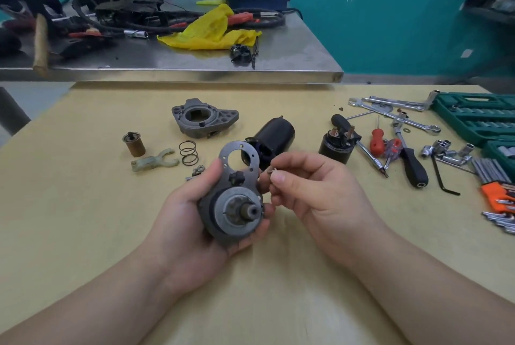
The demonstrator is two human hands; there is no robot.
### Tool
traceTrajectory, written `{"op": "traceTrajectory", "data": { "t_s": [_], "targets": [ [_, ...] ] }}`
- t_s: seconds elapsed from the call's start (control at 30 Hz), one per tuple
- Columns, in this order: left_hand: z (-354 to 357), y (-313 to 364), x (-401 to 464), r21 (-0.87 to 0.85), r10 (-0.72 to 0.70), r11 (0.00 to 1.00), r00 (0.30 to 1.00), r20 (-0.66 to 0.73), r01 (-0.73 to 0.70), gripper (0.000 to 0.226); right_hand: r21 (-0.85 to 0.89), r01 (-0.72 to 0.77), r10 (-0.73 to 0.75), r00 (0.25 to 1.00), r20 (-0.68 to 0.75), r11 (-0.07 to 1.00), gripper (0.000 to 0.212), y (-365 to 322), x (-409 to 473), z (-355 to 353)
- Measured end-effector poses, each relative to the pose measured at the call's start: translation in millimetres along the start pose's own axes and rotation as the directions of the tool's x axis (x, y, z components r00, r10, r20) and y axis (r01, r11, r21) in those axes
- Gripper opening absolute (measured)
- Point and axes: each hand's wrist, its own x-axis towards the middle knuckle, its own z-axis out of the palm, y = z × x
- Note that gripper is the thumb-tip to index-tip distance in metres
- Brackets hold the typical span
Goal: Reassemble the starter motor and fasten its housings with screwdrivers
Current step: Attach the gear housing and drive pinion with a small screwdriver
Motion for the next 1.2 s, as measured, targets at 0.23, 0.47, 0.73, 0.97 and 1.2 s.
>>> {"op": "traceTrajectory", "data": {
  "t_s": [0.23, 0.47, 0.73, 0.97, 1.2],
  "targets": [
    [-2.1, -0.5, 0.5, 0.005, -0.014, 1.0, 1.0, 0.027, 0.014, 0.059, -0.317, 0.149, -0.158, 0.987, -0.003, 0.937, 0.018, 2.0, -4.6, 0.7],
    [-0.9, -0.9, 0.0, -0.003, 0.011, 1.0, 1.0, 0.01, -0.011, 0.059, 0.13, -0.129, 0.128, 0.992, 0.017, 0.983, 0.02, -4.5, -1.1, 1.9],
    [-1.4, 0.8, 1.4, -0.006, 0.042, 0.999, 0.999, -0.034, -0.042, 0.057, 0.209, -0.283, 0.277, 0.959, 0.057, 0.936, 0.031, -6.3, 1.7, 0.3],
    [-1.5, 0.3, 1.9, -0.014, 0.046, 0.999, 0.998, -0.041, -0.047, 0.054, 0.159, -0.267, 0.261, 0.964, 0.058, 0.951, 0.03, -5.7, 0.0, -0.6],
    [-1.5, -0.5, 2.3, 0.014, 0.053, 0.998, 0.998, -0.028, -0.053, 0.051, -0.076, -0.156, 0.151, 0.986, -0.072, 0.985, 0.016, 1.8, -1.6, -3.2]
  ]
}}
